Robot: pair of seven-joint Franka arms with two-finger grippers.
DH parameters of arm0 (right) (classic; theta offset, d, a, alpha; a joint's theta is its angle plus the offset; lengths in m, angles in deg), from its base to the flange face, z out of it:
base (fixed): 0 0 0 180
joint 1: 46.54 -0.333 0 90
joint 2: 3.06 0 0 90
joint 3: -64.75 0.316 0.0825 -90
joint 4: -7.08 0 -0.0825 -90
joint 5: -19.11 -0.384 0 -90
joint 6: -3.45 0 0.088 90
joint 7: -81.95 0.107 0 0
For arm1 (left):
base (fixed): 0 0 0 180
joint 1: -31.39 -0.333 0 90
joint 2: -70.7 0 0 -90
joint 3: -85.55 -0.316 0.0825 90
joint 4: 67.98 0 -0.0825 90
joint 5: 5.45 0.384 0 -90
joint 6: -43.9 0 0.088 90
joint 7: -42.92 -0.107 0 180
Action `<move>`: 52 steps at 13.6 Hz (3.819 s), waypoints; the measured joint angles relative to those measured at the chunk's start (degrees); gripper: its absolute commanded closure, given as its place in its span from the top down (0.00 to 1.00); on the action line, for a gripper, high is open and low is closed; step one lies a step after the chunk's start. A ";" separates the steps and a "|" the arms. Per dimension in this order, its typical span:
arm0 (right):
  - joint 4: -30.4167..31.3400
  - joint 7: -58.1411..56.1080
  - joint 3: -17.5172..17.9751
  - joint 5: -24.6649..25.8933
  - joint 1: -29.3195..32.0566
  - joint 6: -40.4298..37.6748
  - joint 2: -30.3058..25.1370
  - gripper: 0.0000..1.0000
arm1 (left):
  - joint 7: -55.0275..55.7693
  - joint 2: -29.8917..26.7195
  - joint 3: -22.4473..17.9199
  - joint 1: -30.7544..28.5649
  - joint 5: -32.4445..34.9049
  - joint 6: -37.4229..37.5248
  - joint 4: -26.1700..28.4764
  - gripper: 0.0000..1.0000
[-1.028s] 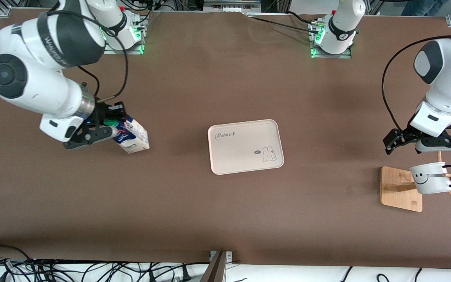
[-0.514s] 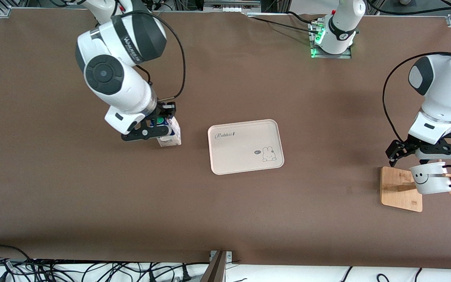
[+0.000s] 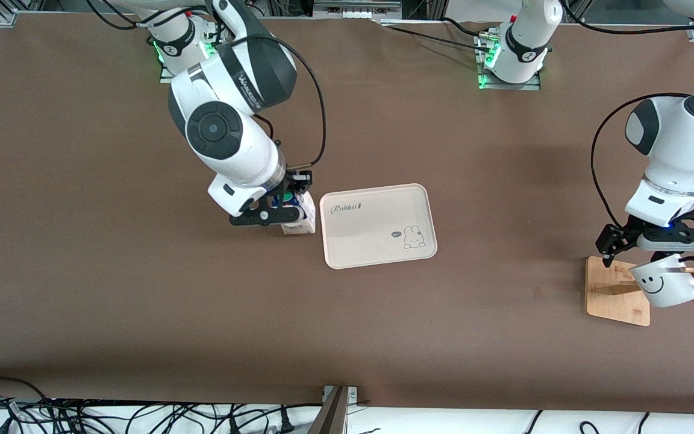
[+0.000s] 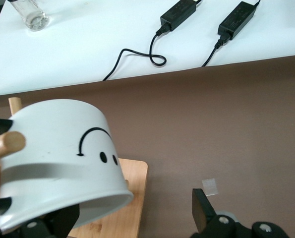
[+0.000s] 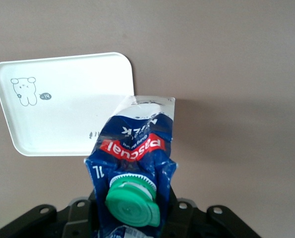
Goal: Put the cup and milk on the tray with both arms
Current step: 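Lift the milk carton with the right gripper toward the white tray, then lower the carton onto the tray while the left gripper lifts the mug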
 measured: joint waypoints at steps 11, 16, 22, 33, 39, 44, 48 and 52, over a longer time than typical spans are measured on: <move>-2.85 2.16 -0.84 -0.27 -8.38 6.73 7.19 0.48 | -0.54 -1.72 0.02 -1.52 3.75 -0.38 0.10 0.91; -3.19 -3.62 -1.88 -0.27 -8.51 7.81 7.35 0.48 | -0.70 -2.34 0.00 -1.80 3.75 -0.37 0.83 0.39; -3.19 -4.43 -2.08 -0.28 -9.12 8.39 8.94 0.48 | -0.73 -2.93 0.13 -1.95 3.75 -0.37 1.30 0.02; -3.20 -1.20 -3.59 -1.80 -10.22 11.02 11.29 0.48 | 0.54 -4.33 1.28 0.55 3.75 -0.12 1.87 0.00; -3.21 -0.78 -4.24 -1.80 -10.45 11.22 11.53 1.00 | 2.48 -5.69 5.47 3.33 3.74 4.37 1.81 0.00; -4.02 -0.78 -7.20 -6.21 -10.54 11.26 11.42 1.00 | 3.01 -8.32 10.51 8.32 3.74 24.13 -0.45 0.00; -4.91 2.14 -8.89 -7.56 -10.63 10.36 8.89 1.00 | 3.89 -5.88 12.64 12.95 -4.01 35.46 -4.49 0.00; -5.28 7.09 -11.37 -7.21 -10.76 4.70 3.27 1.00 | 4.74 0.32 12.80 17.69 -10.82 41.93 -9.30 0.00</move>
